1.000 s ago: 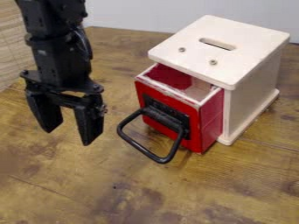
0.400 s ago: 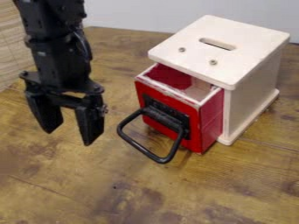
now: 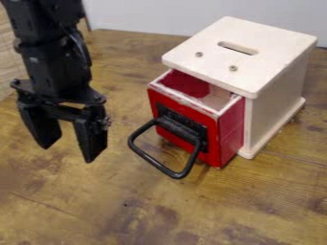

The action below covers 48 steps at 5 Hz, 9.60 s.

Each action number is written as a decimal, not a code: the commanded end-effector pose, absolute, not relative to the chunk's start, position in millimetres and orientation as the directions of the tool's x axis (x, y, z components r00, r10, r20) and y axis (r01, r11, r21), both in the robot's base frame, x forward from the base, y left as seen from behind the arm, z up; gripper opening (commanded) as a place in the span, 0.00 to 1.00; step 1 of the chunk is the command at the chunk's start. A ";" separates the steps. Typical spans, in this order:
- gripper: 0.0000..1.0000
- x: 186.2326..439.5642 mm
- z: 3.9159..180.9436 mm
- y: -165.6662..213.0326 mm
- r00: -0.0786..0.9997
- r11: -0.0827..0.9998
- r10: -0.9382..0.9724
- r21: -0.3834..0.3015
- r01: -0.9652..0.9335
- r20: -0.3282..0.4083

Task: Close the drawer

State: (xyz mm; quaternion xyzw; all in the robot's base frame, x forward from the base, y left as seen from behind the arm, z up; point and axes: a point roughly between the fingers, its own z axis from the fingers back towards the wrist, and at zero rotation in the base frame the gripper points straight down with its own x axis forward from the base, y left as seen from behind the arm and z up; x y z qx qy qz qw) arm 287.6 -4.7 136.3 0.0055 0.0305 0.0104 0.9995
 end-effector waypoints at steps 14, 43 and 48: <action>1.00 327.6 83.1 -37.1 0.966 0.969 -0.235 0.046 0.241 -0.107; 1.00 376.0 86.0 13.3 0.959 0.946 -0.283 0.159 0.282 -0.020; 1.00 373.8 71.6 22.9 0.981 0.972 -0.193 0.136 0.192 -0.006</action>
